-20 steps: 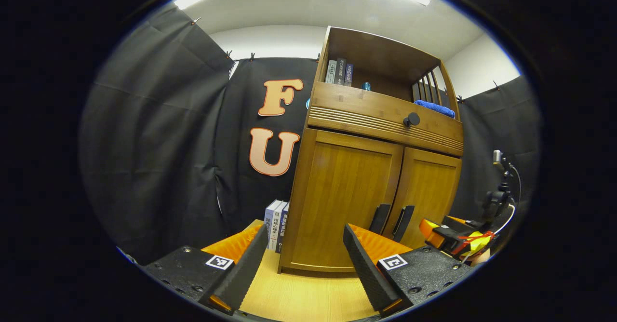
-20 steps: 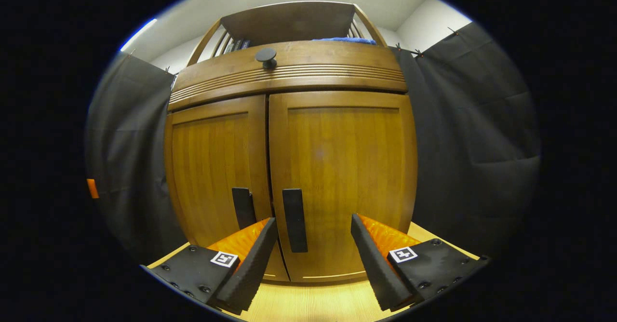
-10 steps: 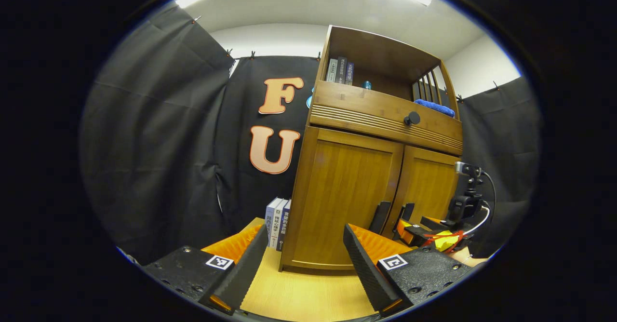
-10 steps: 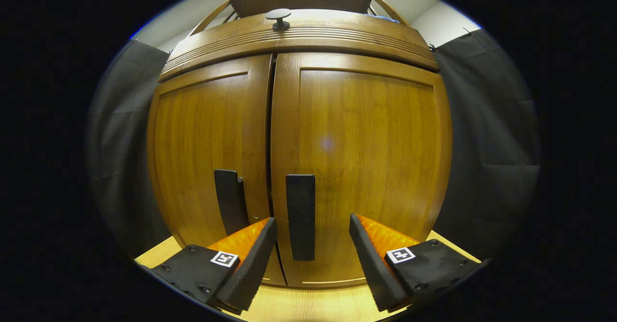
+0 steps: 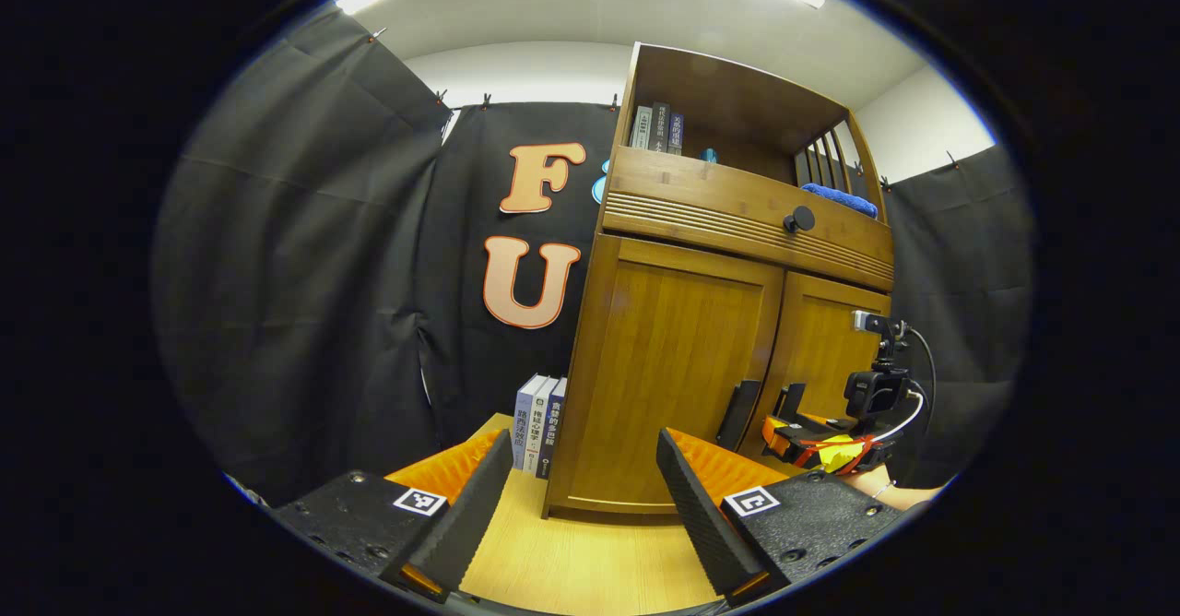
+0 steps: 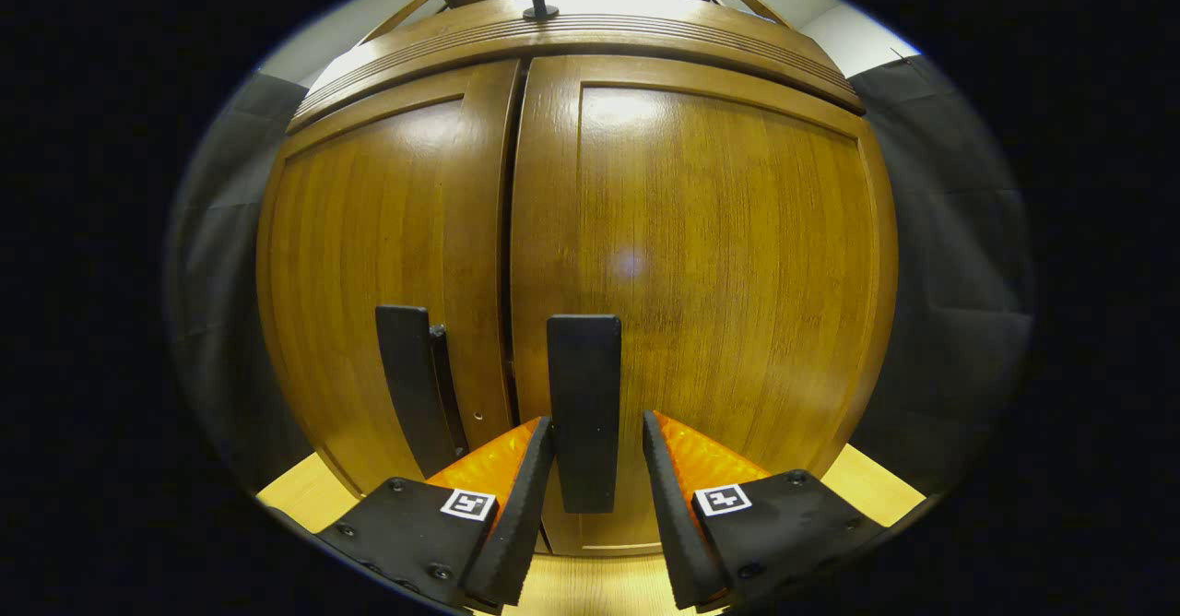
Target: Open the right door of the double-door shoe cabinet with the right hand, and open the left door with the left hand.
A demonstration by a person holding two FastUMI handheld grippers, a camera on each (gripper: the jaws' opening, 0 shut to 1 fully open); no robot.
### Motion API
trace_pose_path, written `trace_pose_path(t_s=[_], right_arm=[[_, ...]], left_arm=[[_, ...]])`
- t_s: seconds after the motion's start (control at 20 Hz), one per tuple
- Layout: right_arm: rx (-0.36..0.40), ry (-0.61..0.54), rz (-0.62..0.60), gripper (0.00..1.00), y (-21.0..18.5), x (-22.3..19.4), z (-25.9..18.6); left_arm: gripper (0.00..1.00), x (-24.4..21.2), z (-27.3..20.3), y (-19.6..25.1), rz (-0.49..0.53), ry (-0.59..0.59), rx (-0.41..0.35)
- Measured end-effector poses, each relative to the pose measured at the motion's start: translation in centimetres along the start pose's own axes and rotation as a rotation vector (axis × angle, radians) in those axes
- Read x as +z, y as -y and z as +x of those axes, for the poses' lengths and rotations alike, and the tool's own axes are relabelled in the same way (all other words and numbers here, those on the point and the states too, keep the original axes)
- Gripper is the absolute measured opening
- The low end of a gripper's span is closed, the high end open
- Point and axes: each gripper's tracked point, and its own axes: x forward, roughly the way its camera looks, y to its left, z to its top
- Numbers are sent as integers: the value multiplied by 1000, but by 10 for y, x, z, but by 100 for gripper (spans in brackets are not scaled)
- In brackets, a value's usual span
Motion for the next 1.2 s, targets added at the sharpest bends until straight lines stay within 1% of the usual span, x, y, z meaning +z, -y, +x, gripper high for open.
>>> trace_pose_path(t_s=[0.05,0.1,0.2,0.25,0.3,0.35,0.45,0.55,0.6,0.65,0.7,0.8,0.85,1.15,1.2], right_arm=[[4,1,3,60,-2,-2,2],[12,-4,3,48,-6,-2,2],[1,-1,-6,48,-6,-2,4],[-1,-3,-3,34,-5,-3,5],[-2,-1,-1,38,-6,-1,4],[-5,-3,-9,38,-5,-3,6],[-4,-16,-9,33,-5,-4,4],[8,-25,-7,33,-5,-4,6],[13,-27,-4,29,-5,-4,2],[16,-23,-3,29,-5,-4,0],[18,-21,-3,34,-4,-4,-4],[22,-22,-4,25,-3,-6,-13],[24,-26,-5,29,-2,-8,-18],[26,-31,-7,29,7,-13,-50],[26,-31,-9,34,10,-14,-55]], left_arm=[[91,-1,1,-1,1,-2,2],[91,-1,1,-2,3,-3,5],[91,-1,1,-5,7,-1,15],[91,0,1,-7,7,0,20],[91,0,1,-8,6,2,23],[91,1,1,-7,5,4,24],[91,1,1,-7,6,6,25],[91,2,0,-5,4,10,25],[91,2,-1,-5,1,10,26],[91,1,-2,-3,-3,8,25],[91,0,-2,-1,-8,6,22],[91,-1,-3,3,-10,2,16],[91,-2,-4,5,-10,1,13],[91,-3,-9,26,-12,0,-17],[91,-3,-10,30,-14,0,-21]])
